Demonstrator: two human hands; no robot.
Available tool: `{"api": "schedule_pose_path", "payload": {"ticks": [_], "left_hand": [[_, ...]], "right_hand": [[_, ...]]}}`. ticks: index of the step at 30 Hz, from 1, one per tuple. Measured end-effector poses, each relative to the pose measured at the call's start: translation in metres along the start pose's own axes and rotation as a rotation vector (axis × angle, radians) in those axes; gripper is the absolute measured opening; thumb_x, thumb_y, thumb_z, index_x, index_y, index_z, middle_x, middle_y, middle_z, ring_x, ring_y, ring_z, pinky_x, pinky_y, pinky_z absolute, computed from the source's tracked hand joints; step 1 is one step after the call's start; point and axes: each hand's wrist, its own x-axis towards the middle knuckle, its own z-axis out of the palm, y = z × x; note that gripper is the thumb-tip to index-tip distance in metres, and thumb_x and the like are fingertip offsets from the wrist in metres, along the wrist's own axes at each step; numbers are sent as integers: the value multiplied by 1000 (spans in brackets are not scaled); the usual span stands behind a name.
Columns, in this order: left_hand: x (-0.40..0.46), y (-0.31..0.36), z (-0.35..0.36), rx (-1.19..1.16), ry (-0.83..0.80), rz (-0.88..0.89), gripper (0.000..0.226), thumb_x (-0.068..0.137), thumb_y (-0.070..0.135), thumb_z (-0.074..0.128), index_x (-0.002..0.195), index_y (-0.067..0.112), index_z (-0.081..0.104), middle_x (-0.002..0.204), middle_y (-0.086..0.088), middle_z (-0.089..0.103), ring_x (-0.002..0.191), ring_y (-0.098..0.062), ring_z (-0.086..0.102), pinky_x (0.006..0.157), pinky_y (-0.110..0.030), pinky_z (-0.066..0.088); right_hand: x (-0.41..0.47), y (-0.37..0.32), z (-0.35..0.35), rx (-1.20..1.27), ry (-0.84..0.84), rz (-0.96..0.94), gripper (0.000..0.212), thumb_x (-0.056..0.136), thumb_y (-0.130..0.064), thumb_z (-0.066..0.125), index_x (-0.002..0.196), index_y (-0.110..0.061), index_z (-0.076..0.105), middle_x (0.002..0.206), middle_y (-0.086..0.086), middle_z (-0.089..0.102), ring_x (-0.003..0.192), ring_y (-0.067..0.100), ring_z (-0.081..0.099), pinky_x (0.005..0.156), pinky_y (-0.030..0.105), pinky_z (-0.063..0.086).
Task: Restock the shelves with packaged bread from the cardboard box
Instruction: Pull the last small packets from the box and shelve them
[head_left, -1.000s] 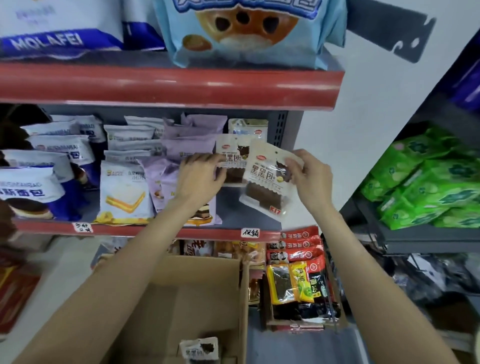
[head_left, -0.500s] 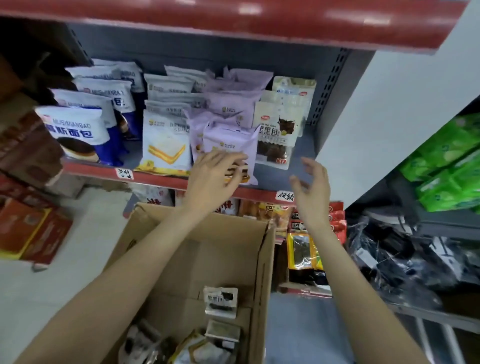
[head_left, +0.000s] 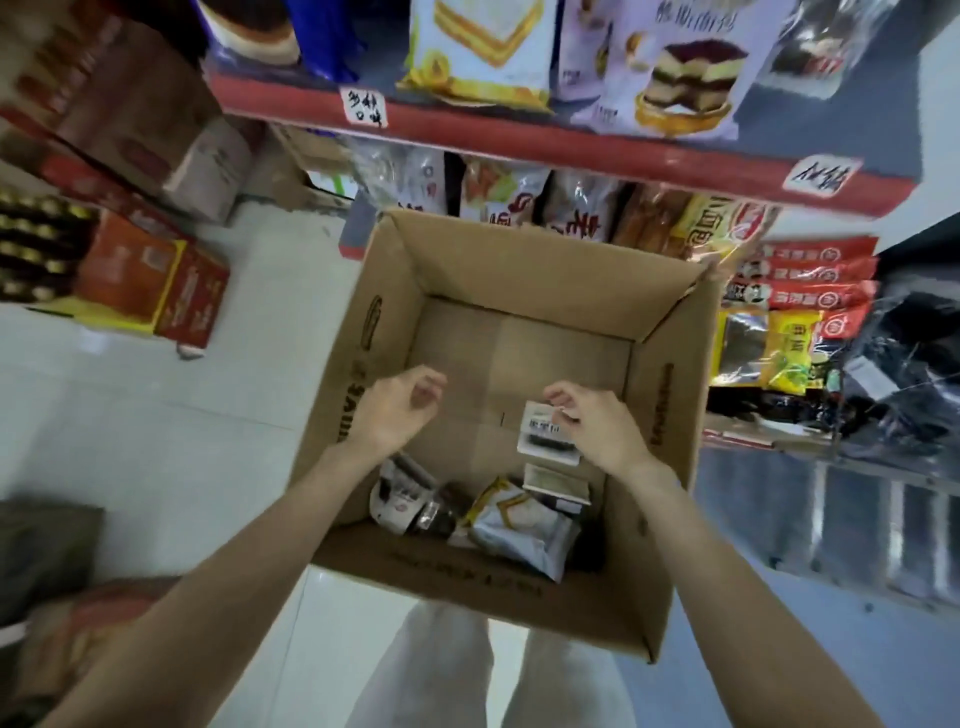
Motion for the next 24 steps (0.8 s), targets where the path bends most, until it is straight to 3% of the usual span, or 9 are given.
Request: {"api": "schedule_pose_path", "payload": {"ticks": [2,5,8,11,14,17,21,24], "left_hand": [[-3,-39,20,57,-121,-47,28,86,13,63,112,23,62,102,5,68,97,-12,64,87,-33,52],[-4,-81,48,243,-325,-108,34,90,20,57,123,27,54,115,-3,64,105,-20,61,85,-37,52],[-2,-110,74,561,-485,-101,44,93,22,51,136,21,41,139,-6,43,129,-27,39,97,-37,44],[0,-124,88,874,-597,-98,57,92,25,52,142,17,27,142,-10,31,130,-32,30,100,-38,39],[-2,-135,90,1126,-724,17,71,88,35,58,145,16,22,146,-14,24,131,-34,26,107,-39,28],[-2,-141,86,1246,-757,125,60,91,21,55,145,19,28,151,-11,21,133,-32,27,107,-39,30],[5,-135,85,1257,-769,206,38,97,5,39,134,11,45,138,-9,42,124,-25,41,88,-31,45],[13,-136,82,1352,-778,304,37,98,9,38,135,13,44,138,-6,45,127,-23,40,96,-33,38]], "right_hand": [[9,10,39,-68,68,70,27,92,-19,54,118,-21,57,111,6,63,100,25,60,76,36,51],[20,28,79,-254,206,78,28,86,-13,58,114,-11,62,112,14,59,108,37,52,86,43,47],[35,50,99,-387,323,148,41,75,-5,67,116,-6,59,123,24,52,114,46,46,90,54,44],[46,63,103,-326,234,378,51,82,-4,59,130,-9,42,136,22,38,122,44,39,92,51,41],[50,72,107,-251,184,459,48,87,-1,51,132,-13,41,123,19,50,104,40,55,77,41,46],[49,75,112,-206,246,428,38,87,4,51,122,-12,56,116,17,56,98,37,59,79,38,49],[47,73,115,-157,271,410,21,92,-4,52,106,-9,67,114,17,60,101,34,59,82,35,48],[43,69,117,-254,285,336,18,94,-15,53,101,-10,68,105,13,62,100,30,54,72,34,43]]}}
